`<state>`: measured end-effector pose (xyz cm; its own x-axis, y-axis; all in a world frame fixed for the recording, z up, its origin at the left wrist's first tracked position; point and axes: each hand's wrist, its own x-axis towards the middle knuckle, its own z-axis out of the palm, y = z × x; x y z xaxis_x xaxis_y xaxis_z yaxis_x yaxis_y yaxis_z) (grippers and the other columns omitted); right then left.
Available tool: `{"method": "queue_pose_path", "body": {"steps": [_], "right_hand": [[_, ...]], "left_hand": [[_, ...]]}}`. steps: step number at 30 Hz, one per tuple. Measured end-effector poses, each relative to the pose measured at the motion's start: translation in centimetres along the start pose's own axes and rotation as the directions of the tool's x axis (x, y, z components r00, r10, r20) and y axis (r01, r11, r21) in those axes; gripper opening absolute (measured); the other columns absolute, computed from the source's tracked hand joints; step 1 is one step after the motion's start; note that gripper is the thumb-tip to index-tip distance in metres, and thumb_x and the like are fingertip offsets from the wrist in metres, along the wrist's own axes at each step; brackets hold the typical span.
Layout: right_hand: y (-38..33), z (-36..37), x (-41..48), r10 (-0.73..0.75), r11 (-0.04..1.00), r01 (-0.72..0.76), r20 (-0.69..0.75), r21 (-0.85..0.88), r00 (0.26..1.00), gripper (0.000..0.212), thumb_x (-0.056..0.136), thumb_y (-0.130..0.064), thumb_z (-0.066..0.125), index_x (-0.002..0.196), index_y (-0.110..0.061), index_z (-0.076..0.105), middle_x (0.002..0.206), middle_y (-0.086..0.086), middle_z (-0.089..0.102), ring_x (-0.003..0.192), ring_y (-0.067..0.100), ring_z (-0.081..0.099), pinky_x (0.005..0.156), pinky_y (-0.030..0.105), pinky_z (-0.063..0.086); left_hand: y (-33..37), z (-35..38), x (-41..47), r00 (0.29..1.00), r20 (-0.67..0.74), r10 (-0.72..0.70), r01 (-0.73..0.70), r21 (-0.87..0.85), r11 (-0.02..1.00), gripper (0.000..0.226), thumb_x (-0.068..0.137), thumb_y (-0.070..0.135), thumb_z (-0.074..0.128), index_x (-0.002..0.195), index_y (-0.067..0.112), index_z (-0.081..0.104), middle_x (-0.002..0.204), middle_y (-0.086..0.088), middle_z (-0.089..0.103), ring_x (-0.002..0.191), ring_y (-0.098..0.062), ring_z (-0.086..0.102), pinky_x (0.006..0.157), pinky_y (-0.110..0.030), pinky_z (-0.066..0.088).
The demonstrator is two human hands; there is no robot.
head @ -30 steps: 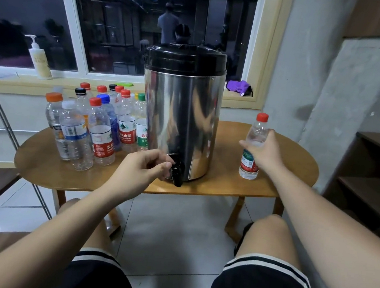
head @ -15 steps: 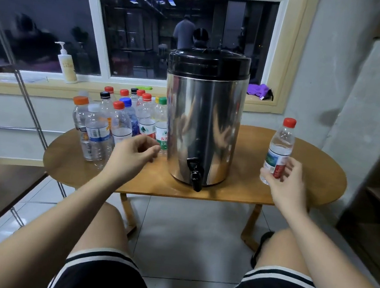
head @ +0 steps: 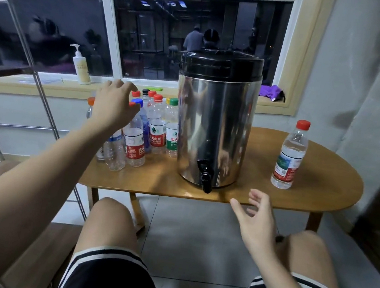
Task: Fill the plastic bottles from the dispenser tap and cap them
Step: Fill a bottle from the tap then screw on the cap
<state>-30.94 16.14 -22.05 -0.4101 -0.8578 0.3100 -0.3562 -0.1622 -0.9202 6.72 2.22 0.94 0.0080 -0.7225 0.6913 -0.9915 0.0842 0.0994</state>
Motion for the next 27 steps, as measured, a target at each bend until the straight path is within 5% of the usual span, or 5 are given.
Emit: {"method": "queue_pose_path", "body": {"steps": [7,12,19,23,27], "right_hand": [[-1.4,2.5,-2.2,-0.015,0.999,0.013,0.075,0.029,0.997,0.053,0.09,-0.039,0.087,0.133,-0.029,0.059,0.13,-0.011,0.062,0.111,0.007,0.064,0.086,0.017,0.048],[-1.7,3.5,-3.7,0.0,0.999,-0.003,0.055,0.054,0.998,0.045,0.091,-0.038,0.085,0.129,-0.032,0.061,0.125,-0.018,0.063,0.109,0.003,0.064,0.085,0.024,0.054],[-1.8,4.3,-6.0,-0.03,0.994,0.025,0.045,0.108,0.999,0.027,0.096,-0.03,0.08,0.118,-0.035,0.065,0.114,-0.018,0.069,0.11,0.004,0.065,0.092,0.034,0.058],[-1.6,4.5,-7.5,-0.005,0.99,-0.018,0.158,0.142,0.987,0.021,0.094,-0.036,0.082,0.11,-0.036,0.069,0.106,-0.016,0.073,0.096,0.012,0.07,0.089,0.042,0.059],[-1.5,4.6,-8.6,-0.082,0.992,0.044,0.321,0.122,0.944,0.041,0.088,-0.057,0.08,0.122,-0.039,0.067,0.118,-0.019,0.07,0.117,0.009,0.067,0.095,0.04,0.057]], "left_hand": [[-0.7,0.9,0.8,0.988,0.151,0.031,-0.057,0.169,0.984,0.029,0.108,0.032,0.061,0.134,0.022,0.07,0.124,-0.011,0.071,0.114,-0.038,0.062,0.106,-0.057,0.045],[-0.2,1.0,-0.3,0.988,0.136,0.077,-0.072,-0.043,0.996,0.029,0.103,0.022,0.072,0.131,0.015,0.071,0.121,-0.012,0.061,0.101,-0.036,0.066,0.084,-0.044,0.057],[0.8,-1.6,-3.6,0.995,0.058,0.079,-0.065,-0.203,0.977,0.025,0.1,0.018,0.075,0.123,0.018,0.067,0.122,-0.007,0.071,0.103,-0.029,0.069,0.08,-0.04,0.056],[1.4,-4.5,-9.0,0.997,-0.034,0.07,-0.078,-0.386,0.919,0.024,0.1,0.024,0.076,0.124,0.024,0.07,0.12,0.004,0.069,0.1,-0.015,0.066,0.084,-0.035,0.057],[2.1,-5.2,-15.8,0.999,-0.029,0.013,-0.026,-0.505,0.862,0.02,0.098,0.029,0.079,0.117,0.03,0.075,0.112,0.012,0.07,0.093,-0.007,0.065,0.079,-0.031,0.052]]}}
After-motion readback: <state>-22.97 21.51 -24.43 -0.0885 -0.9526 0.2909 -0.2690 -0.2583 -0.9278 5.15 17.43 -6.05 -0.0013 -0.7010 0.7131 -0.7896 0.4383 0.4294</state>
